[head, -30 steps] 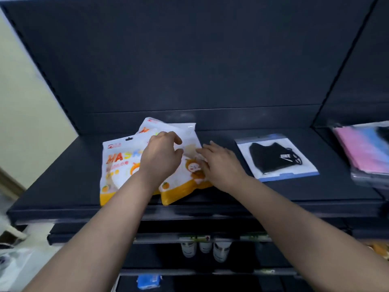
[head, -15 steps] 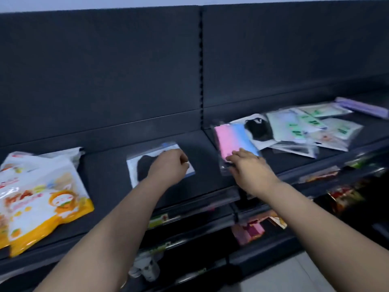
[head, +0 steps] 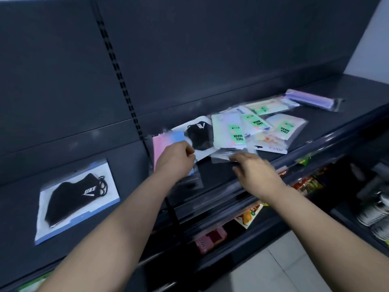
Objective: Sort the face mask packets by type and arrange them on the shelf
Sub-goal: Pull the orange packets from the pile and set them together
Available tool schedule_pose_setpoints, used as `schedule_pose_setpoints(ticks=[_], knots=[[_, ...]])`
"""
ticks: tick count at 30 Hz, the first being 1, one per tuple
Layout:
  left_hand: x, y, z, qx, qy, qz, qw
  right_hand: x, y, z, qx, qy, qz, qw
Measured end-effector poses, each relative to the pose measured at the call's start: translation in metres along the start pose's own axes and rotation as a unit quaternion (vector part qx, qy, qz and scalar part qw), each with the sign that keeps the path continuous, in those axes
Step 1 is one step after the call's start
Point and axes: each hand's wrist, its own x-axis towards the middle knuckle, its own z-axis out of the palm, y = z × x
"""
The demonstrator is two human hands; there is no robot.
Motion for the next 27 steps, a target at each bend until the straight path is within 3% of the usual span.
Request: schedule_pose_setpoints(ticks=[4, 11, 15, 20, 24, 27], knots=[[0.032, 0.004, 0.010, 0.035, 0.002, 0.009, 0.999, 0.025, 0.014, 0.007, -0.005, -0.011, 0.000, 1.000], [0.092, 0.006, 0.020, 0.098, -0.021, 0.024, 0.995, 0.085, 0.016, 0.010, -0.018, -0.036, -0.081, 0.996], [0.114, 0.004, 0.030, 0.139, -0.061, 0.029, 0.988, 0.110, 0.029, 0.018, -0.064, -0.092, -0.036, 0.993], [0.129, 0.004, 0.030, 0.191, -0.043, -0.049, 0.979, 0.130, 0.071, 0.009, -0.080, -0.068, 0.054, 0.993], [0.134, 0.019, 0.038, 0.212, -0.071, -0.044, 0.974, 0.152, 0.087, 0.001, -0.050, -0.072, 0.033, 0.996], [0.131, 0.035, 0.045, 0.227, -0.083, -0.053, 0.969, 0.164, 0.102, -0.003, -0.087, -0.069, 0.004, 0.994]])
